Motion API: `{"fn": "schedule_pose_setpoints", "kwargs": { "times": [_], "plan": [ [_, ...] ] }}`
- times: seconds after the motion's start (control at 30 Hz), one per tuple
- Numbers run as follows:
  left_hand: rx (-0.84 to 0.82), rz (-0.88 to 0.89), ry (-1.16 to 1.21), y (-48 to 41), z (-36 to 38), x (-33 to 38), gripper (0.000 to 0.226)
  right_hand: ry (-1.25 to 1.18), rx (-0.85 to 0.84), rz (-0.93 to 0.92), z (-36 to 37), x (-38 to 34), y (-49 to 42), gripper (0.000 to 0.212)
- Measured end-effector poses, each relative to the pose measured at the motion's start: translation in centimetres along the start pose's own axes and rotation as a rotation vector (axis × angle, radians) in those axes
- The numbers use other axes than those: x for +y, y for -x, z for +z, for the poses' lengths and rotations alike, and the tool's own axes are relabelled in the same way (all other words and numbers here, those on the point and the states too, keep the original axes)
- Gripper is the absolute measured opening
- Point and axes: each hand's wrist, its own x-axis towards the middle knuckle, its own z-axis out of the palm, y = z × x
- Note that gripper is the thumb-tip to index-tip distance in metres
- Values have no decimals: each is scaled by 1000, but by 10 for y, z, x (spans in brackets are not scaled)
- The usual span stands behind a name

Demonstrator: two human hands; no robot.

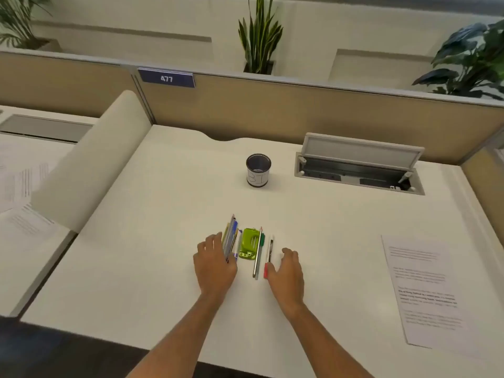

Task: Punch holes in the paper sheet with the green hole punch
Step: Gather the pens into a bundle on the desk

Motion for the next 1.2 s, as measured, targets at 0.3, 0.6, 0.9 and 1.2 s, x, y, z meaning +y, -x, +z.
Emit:
{"fn": "schedule_pose_setpoints", "kwargs": {
  "times": [0.3,0.6,0.9,1.2],
  "plan": [
    [-179,-126,86,-19,-5,-2,75,124,-98,52,7,-28,-11,61],
    [-244,-116,130,-31,-4,6,80,156,-129,72,13,-34,-16,59],
    [-284,-54,78,-34,8,-10,78,145,-83,185,28,-52,-16,33],
    [-299,-23,96,-40,3,-21,70,219,-54,237,35,-57,-13,24]
  ]
}}
